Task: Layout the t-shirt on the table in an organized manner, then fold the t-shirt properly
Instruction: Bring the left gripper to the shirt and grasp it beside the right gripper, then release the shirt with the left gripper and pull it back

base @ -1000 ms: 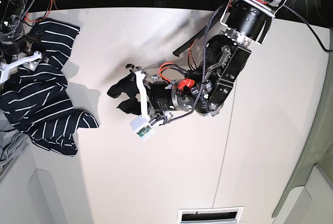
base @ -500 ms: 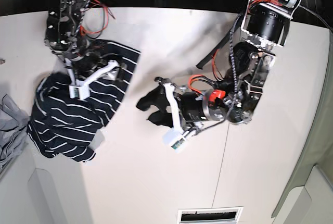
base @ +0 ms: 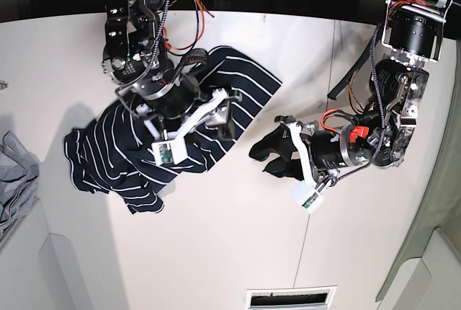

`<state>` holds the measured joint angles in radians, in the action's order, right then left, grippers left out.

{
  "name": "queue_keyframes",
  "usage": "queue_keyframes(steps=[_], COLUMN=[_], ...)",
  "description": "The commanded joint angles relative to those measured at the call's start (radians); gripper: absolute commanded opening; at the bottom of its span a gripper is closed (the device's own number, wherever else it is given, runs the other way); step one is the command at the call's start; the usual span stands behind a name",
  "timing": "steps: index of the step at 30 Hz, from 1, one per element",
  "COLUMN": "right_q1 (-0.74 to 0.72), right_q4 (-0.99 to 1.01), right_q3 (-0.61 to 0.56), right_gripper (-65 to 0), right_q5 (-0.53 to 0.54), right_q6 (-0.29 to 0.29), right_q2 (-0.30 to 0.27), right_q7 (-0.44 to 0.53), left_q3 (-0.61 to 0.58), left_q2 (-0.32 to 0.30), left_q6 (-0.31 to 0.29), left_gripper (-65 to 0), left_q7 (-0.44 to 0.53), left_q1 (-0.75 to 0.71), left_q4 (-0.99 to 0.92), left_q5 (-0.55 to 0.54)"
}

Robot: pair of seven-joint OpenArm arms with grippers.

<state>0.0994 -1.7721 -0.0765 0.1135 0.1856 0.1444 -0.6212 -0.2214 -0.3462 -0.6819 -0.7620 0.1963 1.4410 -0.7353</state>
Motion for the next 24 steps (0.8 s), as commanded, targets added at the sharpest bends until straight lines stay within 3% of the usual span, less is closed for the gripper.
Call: queue_keyframes(steps=[1,5,7,16,18,19,22,24], right_q1=[-0.008,-0.008,-0.008,-0.008,-0.008,-0.008,-0.013,-0.025], right_q4=[-0.048,-0.092,-0.08,0.066,0.089,0.091,0.09,0.09], right_q3=[-0.002,-0.002,-0.002,-0.002,-0.002,-0.002,-0.002,-0.002], right_gripper=[-21.6,-21.6,-21.6,-21.8,-22.8,-27.2,-53.0,-65.0], right_q5=[-0.029,-0.195,-0.243,-0.283,-0.283,-0.286,-0.333,-0.349], right_q6=[-0.016,-0.137,-0.17,-0.282,-0.307,-0.318,-0.34,-0.33], right_q2=[0.005,0.005,0.004,-0.098,-0.114,-0.118,-0.122,-0.125], right_q7=[0.012,-0.003,-0.003,0.012,0.014,0.015,0.018,0.019], left_q3=[0.004,0.004,0.004,-0.017,-0.054,-0.081,-0.171,-0.212], left_q2=[-0.003,0.001,0.005,0.08,0.087,0.086,0.086,0.086], left_q6=[-0.016,-0.016,-0.016,-0.016,-0.016,-0.016,-0.016,-0.016], left_gripper=[-29.1,-29.1,-29.1,-29.2,-32.1,-35.0,-47.5,-59.0], left_q7=[0.021,0.033,0.045,0.048,0.054,0.068,0.148,0.213], left_q1=[0.014,-0.036,-0.062,-0.151,-0.167,-0.172,-0.171,-0.168], left_q4=[0.019,0.019,0.019,0.018,0.018,0.018,0.017,0.016], left_q5=[-0.026,-0.055,-0.059,-0.045,-0.038,-0.017,0.134,0.239])
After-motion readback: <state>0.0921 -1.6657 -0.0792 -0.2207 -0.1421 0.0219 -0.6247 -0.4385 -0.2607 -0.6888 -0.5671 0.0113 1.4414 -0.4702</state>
